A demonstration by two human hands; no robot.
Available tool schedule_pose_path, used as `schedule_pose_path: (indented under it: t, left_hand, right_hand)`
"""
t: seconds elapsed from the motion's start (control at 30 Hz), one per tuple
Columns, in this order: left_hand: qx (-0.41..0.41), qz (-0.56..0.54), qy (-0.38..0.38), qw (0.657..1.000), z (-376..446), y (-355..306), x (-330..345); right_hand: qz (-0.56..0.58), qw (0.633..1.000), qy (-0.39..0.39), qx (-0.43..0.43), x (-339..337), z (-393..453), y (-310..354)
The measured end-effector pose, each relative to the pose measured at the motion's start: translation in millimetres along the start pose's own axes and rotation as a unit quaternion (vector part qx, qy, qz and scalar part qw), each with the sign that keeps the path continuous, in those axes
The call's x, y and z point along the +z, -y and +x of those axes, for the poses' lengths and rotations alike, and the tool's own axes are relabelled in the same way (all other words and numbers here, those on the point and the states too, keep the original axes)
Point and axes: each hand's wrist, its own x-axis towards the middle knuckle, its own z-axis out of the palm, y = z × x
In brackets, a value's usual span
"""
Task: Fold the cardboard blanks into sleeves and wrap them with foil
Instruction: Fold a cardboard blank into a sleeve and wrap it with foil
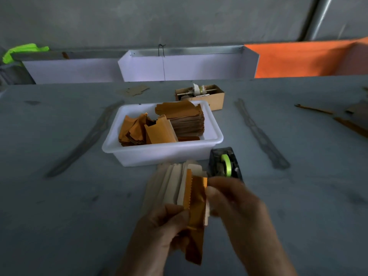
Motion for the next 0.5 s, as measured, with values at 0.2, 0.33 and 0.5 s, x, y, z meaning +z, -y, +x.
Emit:
schedule_pose_path:
  t: [0.2, 0.33, 0.5]
  left_hand:
    - [-0.043, -0.006, 0.005, 0.999, 10.9, 5.8, 18.1]
    - [-0.074, -0.005, -0.007, 0.997, 22.0, 9.4, 35.4]
    - [-0.087, -0.012, -0.021, 0.996, 27.4, 14.4, 46.7]
  right_hand:
    - [-0.13, 0.984, -0.117, 0.03, -64.1, 26.2, -22.0]
    - [-0.061, 0.99, -0.053, 0.119, -59.2, 33.6, -39.0]
    - [-0.049, 0.99, -0.049, 0.12, -44.9, 35.9, -45.6]
